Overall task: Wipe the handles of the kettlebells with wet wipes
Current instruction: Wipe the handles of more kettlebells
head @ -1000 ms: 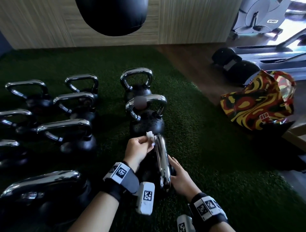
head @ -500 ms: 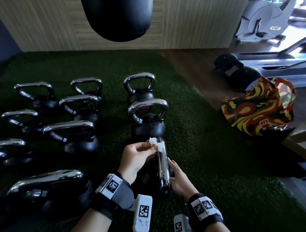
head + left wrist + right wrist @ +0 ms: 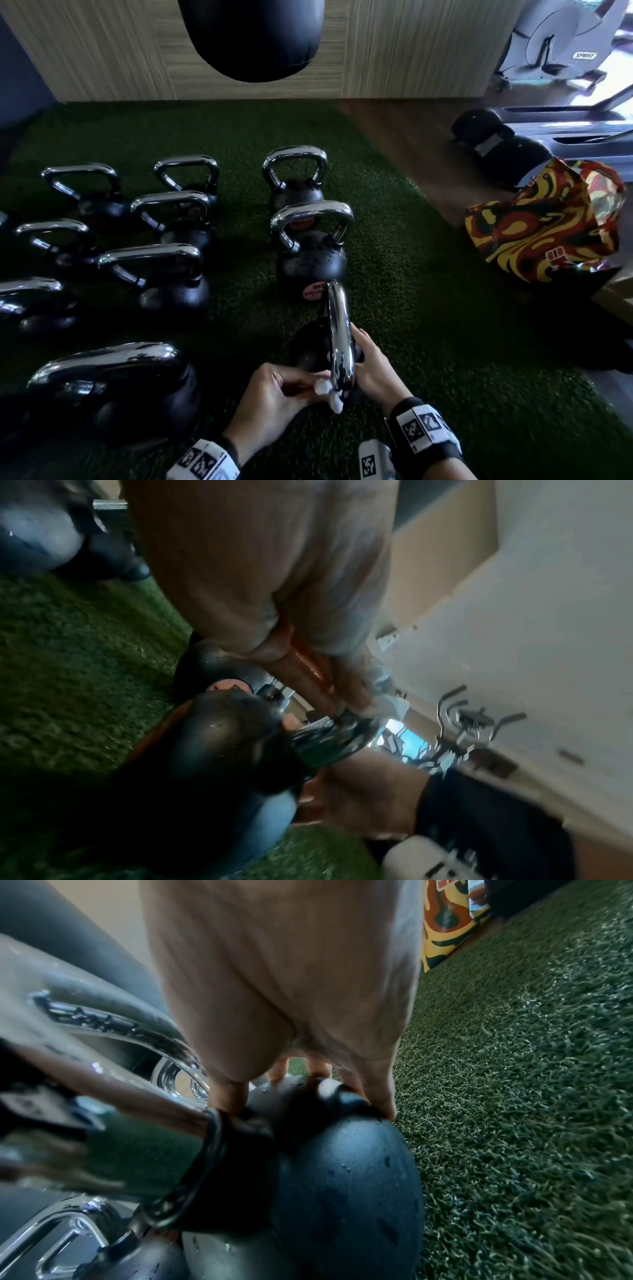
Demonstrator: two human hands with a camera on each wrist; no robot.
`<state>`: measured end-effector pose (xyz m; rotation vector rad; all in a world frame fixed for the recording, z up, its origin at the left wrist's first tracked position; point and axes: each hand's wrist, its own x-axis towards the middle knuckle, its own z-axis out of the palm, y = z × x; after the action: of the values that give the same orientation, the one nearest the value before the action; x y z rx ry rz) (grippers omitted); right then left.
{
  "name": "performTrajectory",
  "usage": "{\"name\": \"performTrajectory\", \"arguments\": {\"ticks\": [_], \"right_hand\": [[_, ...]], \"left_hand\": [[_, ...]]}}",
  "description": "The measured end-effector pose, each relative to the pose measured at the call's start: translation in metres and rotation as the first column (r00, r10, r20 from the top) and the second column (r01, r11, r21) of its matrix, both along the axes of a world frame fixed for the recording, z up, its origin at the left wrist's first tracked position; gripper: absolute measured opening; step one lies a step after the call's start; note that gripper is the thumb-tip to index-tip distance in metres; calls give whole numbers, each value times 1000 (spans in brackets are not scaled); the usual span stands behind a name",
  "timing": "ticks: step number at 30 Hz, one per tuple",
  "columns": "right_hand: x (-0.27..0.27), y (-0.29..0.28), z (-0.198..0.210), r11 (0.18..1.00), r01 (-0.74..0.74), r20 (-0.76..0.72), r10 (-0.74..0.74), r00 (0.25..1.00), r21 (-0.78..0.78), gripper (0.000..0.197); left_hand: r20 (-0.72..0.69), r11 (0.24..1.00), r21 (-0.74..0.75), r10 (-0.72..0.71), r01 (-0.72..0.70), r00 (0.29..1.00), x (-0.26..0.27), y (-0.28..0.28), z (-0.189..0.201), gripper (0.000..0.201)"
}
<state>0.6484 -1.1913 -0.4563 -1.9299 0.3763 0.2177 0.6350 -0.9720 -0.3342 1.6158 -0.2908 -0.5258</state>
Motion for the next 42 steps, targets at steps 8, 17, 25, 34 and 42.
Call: {"name": "performTrajectory", "arguments": {"ticks": [8, 17, 25, 34, 42], "right_hand": [[-2, 5, 4, 998, 66, 7, -66, 998, -23, 91], [6, -4, 85, 940, 337, 183, -321, 929, -60, 24], [-11, 18, 169, 958, -134, 603, 266, 752, -255, 42], [-7, 22, 170, 981, -16, 639, 137, 757, -192, 28], [-8, 21, 171, 975, 150, 676, -1, 737, -161, 9]], "left_hand": [[123, 997, 62, 46, -54, 991, -4, -1, -17, 30], [-11, 979, -9, 202, -202, 979, 26, 3, 0, 23], [-507, 885, -279, 194, -372, 840, 41, -11, 38, 22], [-421, 877, -293, 240, -382, 875, 44, -25, 46, 34], [-330, 959, -153, 178, -238, 927, 48, -17, 41, 40]]}}
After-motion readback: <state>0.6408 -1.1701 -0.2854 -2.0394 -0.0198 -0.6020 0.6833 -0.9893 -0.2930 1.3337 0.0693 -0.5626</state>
